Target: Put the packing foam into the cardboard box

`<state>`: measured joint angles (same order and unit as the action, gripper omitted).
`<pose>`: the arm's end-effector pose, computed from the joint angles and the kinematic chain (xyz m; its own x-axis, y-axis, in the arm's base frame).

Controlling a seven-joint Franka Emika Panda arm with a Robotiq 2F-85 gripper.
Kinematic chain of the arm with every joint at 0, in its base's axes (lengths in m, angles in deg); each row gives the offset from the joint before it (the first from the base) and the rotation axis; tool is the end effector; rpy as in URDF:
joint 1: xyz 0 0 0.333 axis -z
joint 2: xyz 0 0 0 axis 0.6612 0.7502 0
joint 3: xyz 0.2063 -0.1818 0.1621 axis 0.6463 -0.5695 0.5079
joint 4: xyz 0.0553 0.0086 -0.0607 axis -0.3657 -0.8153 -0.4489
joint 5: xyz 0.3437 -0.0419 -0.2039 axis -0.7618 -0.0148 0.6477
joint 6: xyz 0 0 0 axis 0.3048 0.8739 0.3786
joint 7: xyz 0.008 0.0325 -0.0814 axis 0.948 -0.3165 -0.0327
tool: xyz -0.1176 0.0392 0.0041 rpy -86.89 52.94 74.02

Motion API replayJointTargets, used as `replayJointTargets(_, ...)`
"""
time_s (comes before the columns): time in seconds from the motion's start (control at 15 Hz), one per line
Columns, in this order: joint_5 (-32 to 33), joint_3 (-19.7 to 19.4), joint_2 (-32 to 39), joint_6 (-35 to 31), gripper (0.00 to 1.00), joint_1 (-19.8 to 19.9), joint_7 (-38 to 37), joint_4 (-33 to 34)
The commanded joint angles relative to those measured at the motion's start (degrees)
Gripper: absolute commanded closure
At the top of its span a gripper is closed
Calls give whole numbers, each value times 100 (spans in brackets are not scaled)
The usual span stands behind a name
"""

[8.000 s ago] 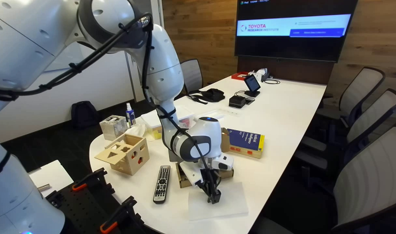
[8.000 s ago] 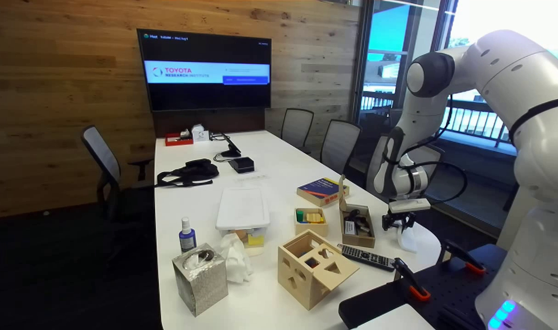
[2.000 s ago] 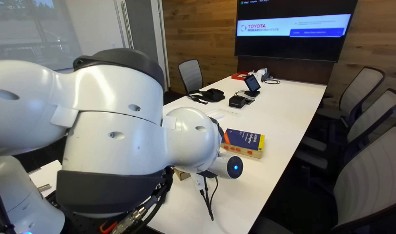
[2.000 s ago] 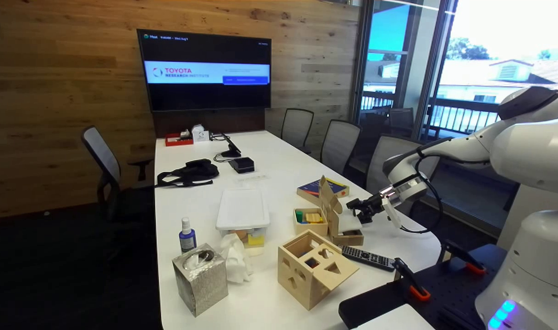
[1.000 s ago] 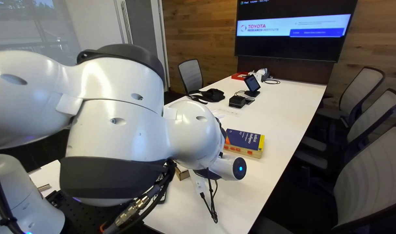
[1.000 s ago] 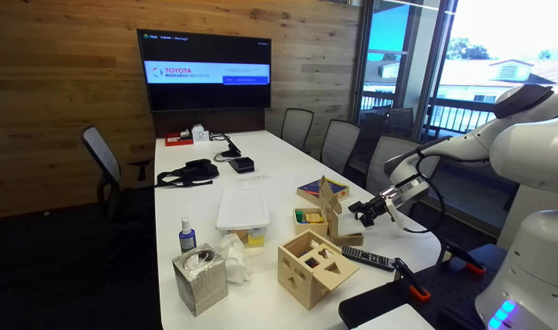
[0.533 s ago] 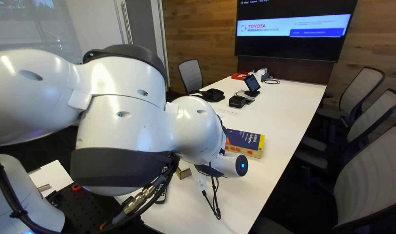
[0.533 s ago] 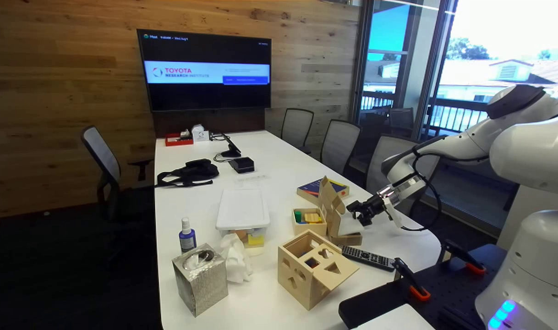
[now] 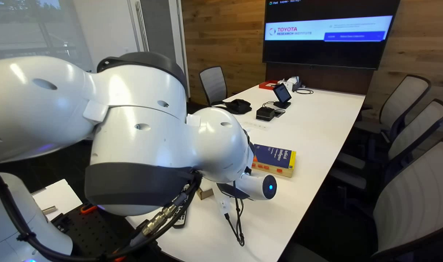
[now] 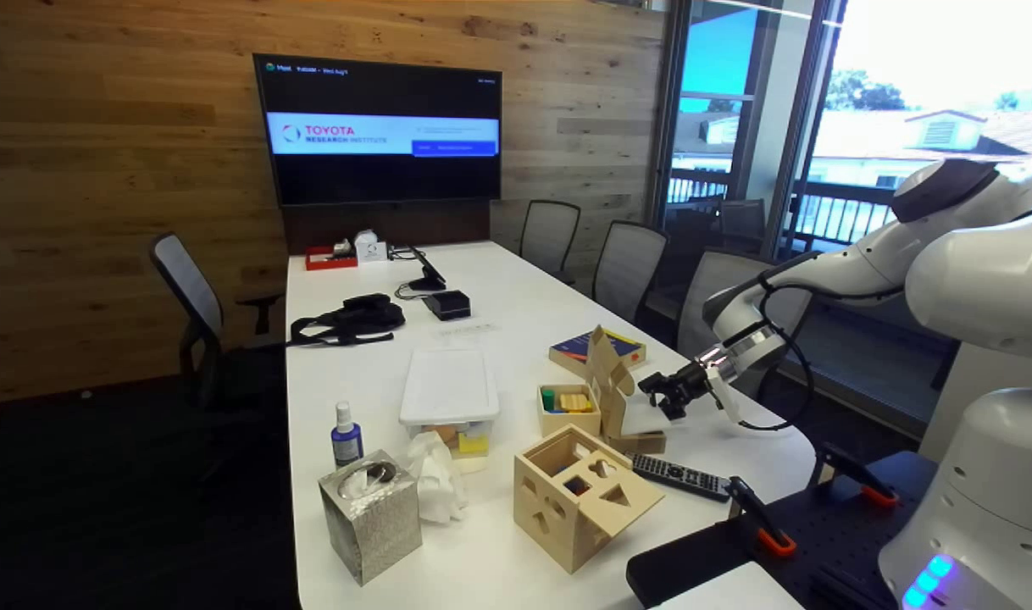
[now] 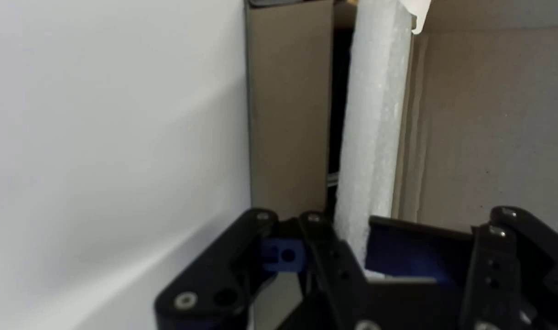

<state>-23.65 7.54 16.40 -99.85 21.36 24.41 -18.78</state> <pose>0.5434 -0.1832 -0.0697 0.9508 -0.3083 -0.0306 -0.2009 -0.5386 -0.8182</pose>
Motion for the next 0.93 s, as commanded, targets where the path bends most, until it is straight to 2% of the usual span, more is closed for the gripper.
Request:
replayJointTargets(0.0,-250,-34,94,94,100,-55,157,102)
replayJointTargets(0.2,-348,-48,143,94,100,-81,184,128)
replayJointTargets(0.73,-363,-92,-40,-119,100,-458,78,43)
replayJointTargets(0.8,-357,-88,-49,-108,76,-492,94,37)
replayJointTargets(0.87,-351,-86,-46,-80,74,-521,120,44)
